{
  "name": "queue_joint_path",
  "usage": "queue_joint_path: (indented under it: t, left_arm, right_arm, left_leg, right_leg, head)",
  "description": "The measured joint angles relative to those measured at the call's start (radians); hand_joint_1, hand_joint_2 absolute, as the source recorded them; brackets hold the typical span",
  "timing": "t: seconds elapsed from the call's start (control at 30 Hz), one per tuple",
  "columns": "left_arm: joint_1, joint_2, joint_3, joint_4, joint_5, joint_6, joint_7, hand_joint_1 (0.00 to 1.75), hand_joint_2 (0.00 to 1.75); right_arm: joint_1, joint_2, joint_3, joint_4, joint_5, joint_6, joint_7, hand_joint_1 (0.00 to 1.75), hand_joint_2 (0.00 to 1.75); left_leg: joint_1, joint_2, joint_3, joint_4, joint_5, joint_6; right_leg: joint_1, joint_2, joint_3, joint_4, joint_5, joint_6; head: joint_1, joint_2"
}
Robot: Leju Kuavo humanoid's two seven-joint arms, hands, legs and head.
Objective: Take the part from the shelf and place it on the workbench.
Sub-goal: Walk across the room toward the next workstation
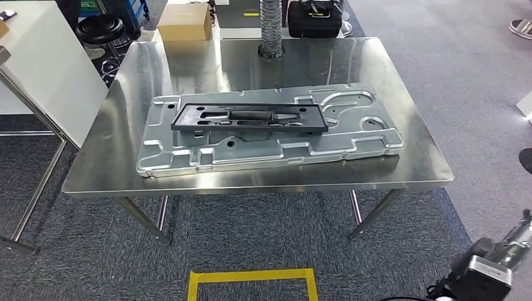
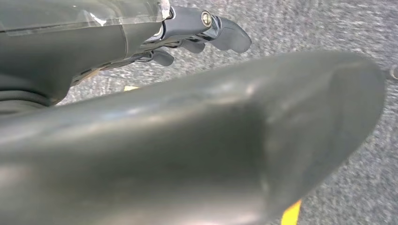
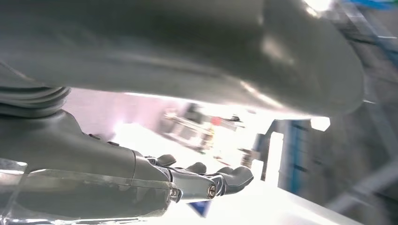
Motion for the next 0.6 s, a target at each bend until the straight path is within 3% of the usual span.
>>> queue_joint_path:
  t: [0.03,0.07,0.13,0.17,0.2,0.27,0.33,0.4,0.43,0.47,0.53,0.57,0.6]
  left_arm:
    - [0.000,0.000,0.001,0.000,-0.002,0.000,0.000,0.00,0.00]
    - [0.000,0.000,0.002,0.000,-0.004,0.000,0.000,0.00,0.00]
    - [0.000,0.000,0.004,0.000,-0.007,0.000,0.000,0.00,0.00]
    - [0.000,0.000,0.004,0.000,-0.010,0.000,-0.002,0.00,0.00]
    - [-0.001,0.000,0.004,0.000,-0.012,0.000,-0.004,0.00,0.00]
    - [-0.004,-0.001,0.005,0.000,-0.015,0.000,-0.008,0.00,0.00]
    - [-0.005,-0.001,0.007,-0.001,-0.015,0.001,-0.009,0.00,0.00]
    - [-0.007,-0.003,0.014,-0.001,-0.014,0.004,-0.008,0.00,0.00]
    - [-0.008,-0.004,0.018,-0.001,-0.013,0.006,-0.008,0.00,0.00]
    - [-0.009,-0.004,0.020,-0.001,-0.011,0.009,-0.008,0.00,0.00]
    - [-0.008,-0.005,0.022,-0.001,-0.007,0.013,-0.008,0.00,0.00]
    - [-0.007,-0.005,0.022,-0.001,-0.007,0.014,-0.008,0.00,0.00]
    - [-0.006,-0.005,0.023,-0.001,-0.008,0.014,-0.009,0.00,0.00]
  right_arm:
    - [0.000,0.004,-0.022,0.045,0.002,0.013,0.000,0.00,0.00]
    - [-0.001,0.008,-0.041,0.092,0.004,0.022,0.000,0.00,0.00]
    - [-0.004,0.014,-0.073,0.176,0.006,0.024,0.000,0.00,0.00]
    - [-0.009,0.016,-0.087,0.221,0.007,0.021,0.000,0.00,0.00]
    - [-0.017,0.017,-0.102,0.270,0.008,0.016,0.000,0.00,0.00]
    - [-0.035,0.017,-0.131,0.386,0.010,0.007,0.000,0.00,0.00]
    - [-0.050,0.016,-0.152,0.493,0.014,-0.002,0.000,0.00,0.00]
    - [-0.066,0.013,-0.167,0.597,0.023,-0.014,0.000,0.00,0.00]
    - [-0.074,0.010,-0.173,0.654,0.025,-0.021,0.000,0.00,0.00]
    - [-0.082,0.006,-0.179,0.713,0.026,-0.028,0.000,0.00,0.00]
    - [-0.103,-0.007,-0.188,0.836,0.025,-0.039,0.000,0.00,0.00]
    - [-0.116,-0.013,-0.193,0.895,0.026,-0.042,0.000,0.00,0.00]
    - [-0.127,-0.020,-0.198,0.956,0.029,-0.045,0.000,0.00,0.00]
  left_leg:
    - [0.001,0.000,-0.015,0.065,-0.042,-0.004]
    - [0.003,0.000,-0.021,0.118,-0.064,-0.008]
    - [0.005,0.000,0.005,0.139,-0.036,-0.014]
    - [0.007,0.000,0.045,0.094,-0.004,-0.016]
    - [0.009,0.000,0.095,0.026,0.008,-0.017]
    - [0.007,-0.003,0.178,-0.101,0.004,-0.009]
    - [0.002,-0.005,0.195,-0.135,-0.009,0.008]
    - [0.003,-0.002,0.180,-0.135,0.004,0.023]
    - [0.004,0.000,0.169,-0.136,0.015,0.031]
    - [0.006,0.001,0.155,-0.137,0.028,0.037]
    - [0.004,0.004,0.122,-0.135,0.053,0.043]
    - [0.003,0.004,0.106,-0.134,0.065,0.043]
    - [0.002,0.005,0.090,-0.132,0.077,0.042]
  right_leg:
    - [0.000,-0.001,-0.015,0.002,0.011,0.000]
    - [0.000,-0.002,-0.032,0.005,0.021,0.001]
    - [-0.003,-0.003,-0.064,0.016,0.038,0.007]
    - [-0.005,-0.003,-0.082,0.025,0.045,0.011]
    - [-0.006,-0.003,-0.098,0.036,0.050,0.016]
    - [-0.006,-0.002,-0.120,0.057,0.060,0.028]
    - [-0.006,-0.002,-0.123,0.063,0.072,0.039]
    - [-0.008,0.000,-0.128,0.066,0.074,0.050]
    - [-0.010,0.001,-0.137,0.080,0.051,0.055]
    - [-0.012,0.002,-0.149,0.115,0.008,0.061]
    - [-0.015,0.003,-0.180,0.236,-0.099,0.070]
    - [-0.016,0.003,-0.190,0.298,-0.130,0.073]
    - [-0.016,0.003,-0.188,0.337,-0.133,0.073]
  head:
    - [-0.001,0.000]
    - [-0.002,0.000]
    - [-0.002,0.000]
    - [-0.002,0.000]
    - [-0.002,0.000]
    - [-0.001,0.000]
    - [-0.002,0.000]
    - [-0.007,0.000]
    - [-0.006,0.000]
    - [-0.004,0.000]
    - [0.001,0.000]
    - [0.001,0.000]
    - [0.002,0.000]
